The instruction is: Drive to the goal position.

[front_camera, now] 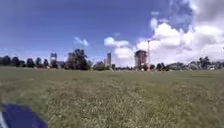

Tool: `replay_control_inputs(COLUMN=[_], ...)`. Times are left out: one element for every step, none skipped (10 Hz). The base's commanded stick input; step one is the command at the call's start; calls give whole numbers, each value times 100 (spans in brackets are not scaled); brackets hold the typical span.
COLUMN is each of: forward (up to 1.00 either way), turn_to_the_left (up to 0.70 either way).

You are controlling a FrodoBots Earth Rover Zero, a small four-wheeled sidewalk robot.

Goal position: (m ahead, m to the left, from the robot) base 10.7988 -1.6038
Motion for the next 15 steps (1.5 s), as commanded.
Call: replay_control_inputs(forward=[70, 70, 70, 70, 70, 70, 70, 70, 70, 70, 70, 70, 70, 70, 70], turn_to_the_left=[0, 0, 0, 0, 0, 0, 0, 0, 0, 0, 0, 0, 0, 0, 0])
